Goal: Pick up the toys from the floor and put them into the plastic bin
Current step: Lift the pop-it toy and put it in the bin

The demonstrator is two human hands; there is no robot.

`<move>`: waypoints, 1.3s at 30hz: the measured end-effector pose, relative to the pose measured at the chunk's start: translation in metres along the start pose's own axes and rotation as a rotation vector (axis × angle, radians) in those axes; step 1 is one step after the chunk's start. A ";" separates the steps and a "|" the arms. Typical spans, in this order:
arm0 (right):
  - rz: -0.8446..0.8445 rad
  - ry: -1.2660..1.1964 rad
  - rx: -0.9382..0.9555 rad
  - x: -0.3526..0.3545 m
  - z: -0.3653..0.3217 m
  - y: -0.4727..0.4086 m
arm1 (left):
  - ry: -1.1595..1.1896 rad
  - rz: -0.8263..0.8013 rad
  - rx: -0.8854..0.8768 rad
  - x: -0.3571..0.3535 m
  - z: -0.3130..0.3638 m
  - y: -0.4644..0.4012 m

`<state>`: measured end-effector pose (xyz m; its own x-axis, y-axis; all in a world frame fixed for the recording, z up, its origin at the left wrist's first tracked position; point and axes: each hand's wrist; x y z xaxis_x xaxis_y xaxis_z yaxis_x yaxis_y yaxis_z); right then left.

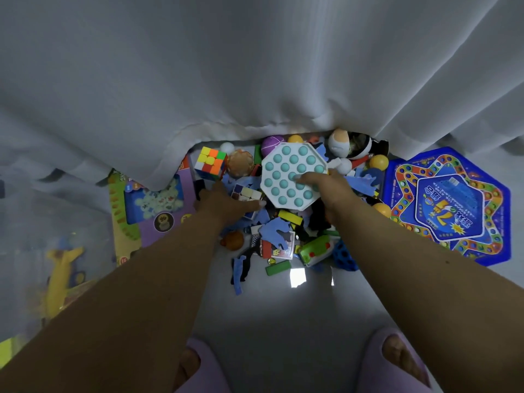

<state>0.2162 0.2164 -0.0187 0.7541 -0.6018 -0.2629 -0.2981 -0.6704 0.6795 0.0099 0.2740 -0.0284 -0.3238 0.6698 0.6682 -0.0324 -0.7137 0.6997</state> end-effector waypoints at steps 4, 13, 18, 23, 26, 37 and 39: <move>0.026 -0.033 0.000 -0.009 0.013 -0.002 | 0.155 -0.046 0.043 -0.004 0.003 0.003; -0.018 -0.054 -0.124 -0.030 0.025 -0.010 | 0.657 -0.170 0.100 -0.007 0.010 -0.004; -0.061 -0.025 -0.178 -0.036 0.025 -0.013 | 0.763 -0.291 0.098 0.001 0.009 -0.005; -0.095 0.016 -0.308 -0.041 0.027 -0.012 | 0.808 -0.386 0.013 0.009 0.008 0.008; -0.130 -0.023 -0.309 -0.044 0.028 -0.012 | 0.844 -0.431 -0.009 0.011 0.011 0.013; -0.151 -0.057 -0.312 -0.046 0.022 0.000 | 0.974 -0.452 -0.026 0.007 0.012 0.016; -0.135 -0.061 -0.311 -0.045 0.021 0.002 | 1.001 -0.477 -0.056 0.007 0.012 0.016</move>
<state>0.1692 0.2330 -0.0198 0.7355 -0.5478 -0.3986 0.0017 -0.5868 0.8097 0.0183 0.2695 -0.0093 -0.8836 0.4279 -0.1902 -0.3916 -0.4524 0.8012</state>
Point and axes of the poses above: each hand's wrist, its own y-axis away from the middle knuckle, its own x-axis out of the back of the hand, z = x × y, and after that the axes turned 14 degrees about -y, right-handed
